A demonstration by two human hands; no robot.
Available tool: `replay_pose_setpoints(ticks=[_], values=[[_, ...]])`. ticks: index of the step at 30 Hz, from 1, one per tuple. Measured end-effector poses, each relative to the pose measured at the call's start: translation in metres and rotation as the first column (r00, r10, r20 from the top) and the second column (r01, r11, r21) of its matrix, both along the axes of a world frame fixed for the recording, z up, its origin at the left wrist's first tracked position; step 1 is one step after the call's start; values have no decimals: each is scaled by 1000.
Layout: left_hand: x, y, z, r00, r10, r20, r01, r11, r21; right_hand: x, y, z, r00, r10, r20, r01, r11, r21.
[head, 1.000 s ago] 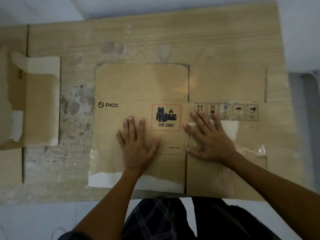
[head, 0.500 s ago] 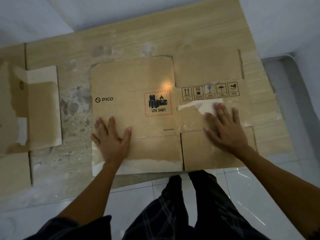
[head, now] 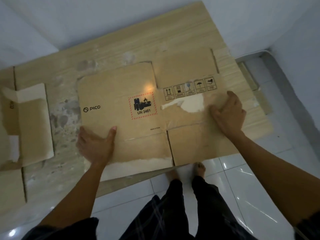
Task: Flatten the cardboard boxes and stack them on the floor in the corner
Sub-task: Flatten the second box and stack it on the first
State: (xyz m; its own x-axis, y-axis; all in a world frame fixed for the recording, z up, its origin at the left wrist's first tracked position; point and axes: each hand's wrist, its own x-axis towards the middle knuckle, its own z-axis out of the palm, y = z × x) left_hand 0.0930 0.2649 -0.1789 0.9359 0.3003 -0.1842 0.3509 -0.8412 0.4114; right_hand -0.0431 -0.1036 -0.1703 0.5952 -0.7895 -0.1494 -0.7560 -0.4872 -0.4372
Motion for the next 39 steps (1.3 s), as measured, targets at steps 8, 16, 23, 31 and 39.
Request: replay_pose_setpoints(ticks=[8,16,23,31,39], values=[[40,-6,67,997,-26,-77,6,968,-251,-10,-52,58,989,-64,134,-13,860,510],[17,-125,152,957,-247,150,247,969,18,-89,-78,107,963,-181,197,-78,515,854],[-42,-268,208,887,-333,320,319,943,97,-184,-145,131,910,-317,267,-120,416,901],[-83,-431,240,826,-416,380,433,900,46,-252,-263,140,801,-529,280,-61,394,917],[-74,-577,230,777,-505,375,562,825,-54,-263,-351,100,695,-692,196,52,320,946]])
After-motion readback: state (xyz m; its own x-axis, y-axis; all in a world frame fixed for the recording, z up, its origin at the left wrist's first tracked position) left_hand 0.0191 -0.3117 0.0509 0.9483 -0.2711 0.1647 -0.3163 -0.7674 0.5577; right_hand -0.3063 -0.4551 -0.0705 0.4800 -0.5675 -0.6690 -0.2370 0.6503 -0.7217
